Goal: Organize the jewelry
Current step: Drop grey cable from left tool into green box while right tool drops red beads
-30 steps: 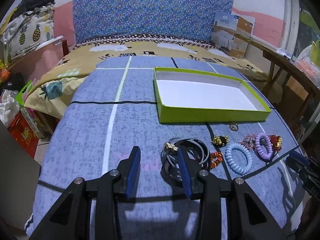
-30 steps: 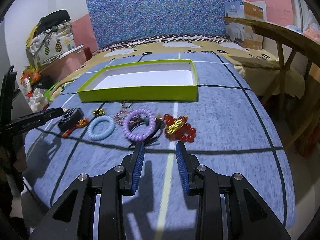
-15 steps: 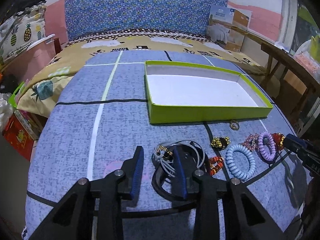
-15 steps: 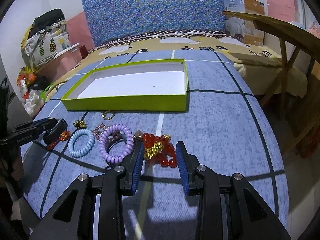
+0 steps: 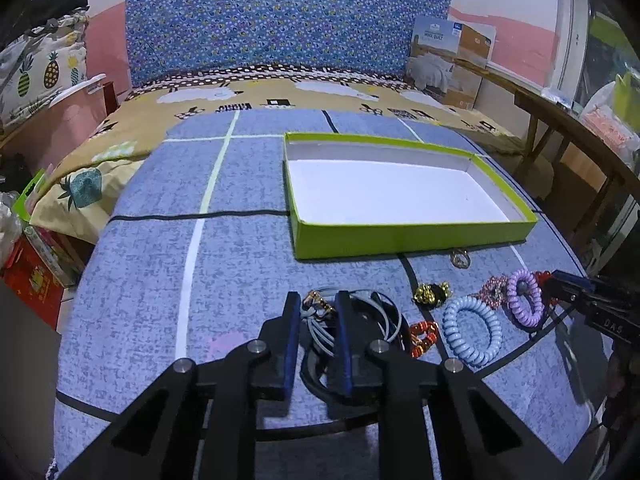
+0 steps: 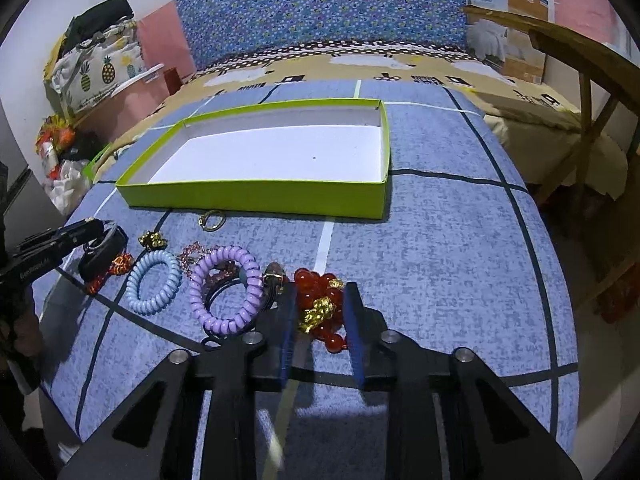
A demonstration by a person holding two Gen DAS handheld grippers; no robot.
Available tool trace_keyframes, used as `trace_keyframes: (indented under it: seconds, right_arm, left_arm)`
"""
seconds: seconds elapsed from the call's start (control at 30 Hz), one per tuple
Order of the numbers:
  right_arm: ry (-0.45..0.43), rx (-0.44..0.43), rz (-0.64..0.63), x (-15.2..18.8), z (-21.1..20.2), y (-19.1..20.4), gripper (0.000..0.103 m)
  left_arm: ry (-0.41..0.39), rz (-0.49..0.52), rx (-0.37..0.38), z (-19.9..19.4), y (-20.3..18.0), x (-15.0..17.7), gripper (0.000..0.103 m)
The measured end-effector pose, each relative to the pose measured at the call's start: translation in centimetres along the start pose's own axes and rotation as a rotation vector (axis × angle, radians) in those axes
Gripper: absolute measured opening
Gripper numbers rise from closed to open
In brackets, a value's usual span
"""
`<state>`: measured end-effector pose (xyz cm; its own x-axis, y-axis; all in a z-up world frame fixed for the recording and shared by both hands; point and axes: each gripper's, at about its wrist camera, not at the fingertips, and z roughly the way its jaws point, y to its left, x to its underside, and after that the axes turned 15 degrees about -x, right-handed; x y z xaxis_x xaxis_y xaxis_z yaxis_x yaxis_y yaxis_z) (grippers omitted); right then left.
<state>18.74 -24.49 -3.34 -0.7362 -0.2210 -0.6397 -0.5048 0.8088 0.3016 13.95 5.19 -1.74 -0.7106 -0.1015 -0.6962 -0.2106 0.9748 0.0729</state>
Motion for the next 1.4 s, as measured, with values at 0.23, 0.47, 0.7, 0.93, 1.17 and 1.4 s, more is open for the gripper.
trace_keyframes:
  seconds: [0.23, 0.47, 0.7, 0.93, 1.17, 1.4]
  right_arm:
    - [-0.005, 0.008, -0.010, 0.4, -0.3, 0.4, 0.011]
    - [-0.044, 0.001, -0.007, 0.3, -1.6, 0.7, 0.011]
    - [-0.090, -0.005, -0.015, -0.5, -2.9, 1.0, 0.011]
    - [-0.138, -0.018, -0.061, -3.2, -3.5, 1.8, 0.012]
    - [-0.160, -0.023, -0.093, -7.7, -1.6, 1.3, 0.012]
    - [-0.124, -0.008, -0.092, -11.3, 2.6, -0.7, 0.012]
  left_arm:
    - [-0.020, -0.014, 0.011, -0.7, 0.5, -0.2, 0.018]
    - [-0.048, -0.026, 0.024, -1.9, 1.1, -0.6, 0.017]
    - [-0.069, -0.032, 0.043, -2.8, 1.4, -1.3, 0.017]
    - [-0.111, 0.014, 0.039, -3.1, -0.1, -3.5, 0.017]
    - [-0.148, 0.061, 0.032, -1.9, -1.9, -7.2, 0.017]
    - [-0.127, 0.085, 0.006, 2.4, -2.9, -10.8, 0.017]
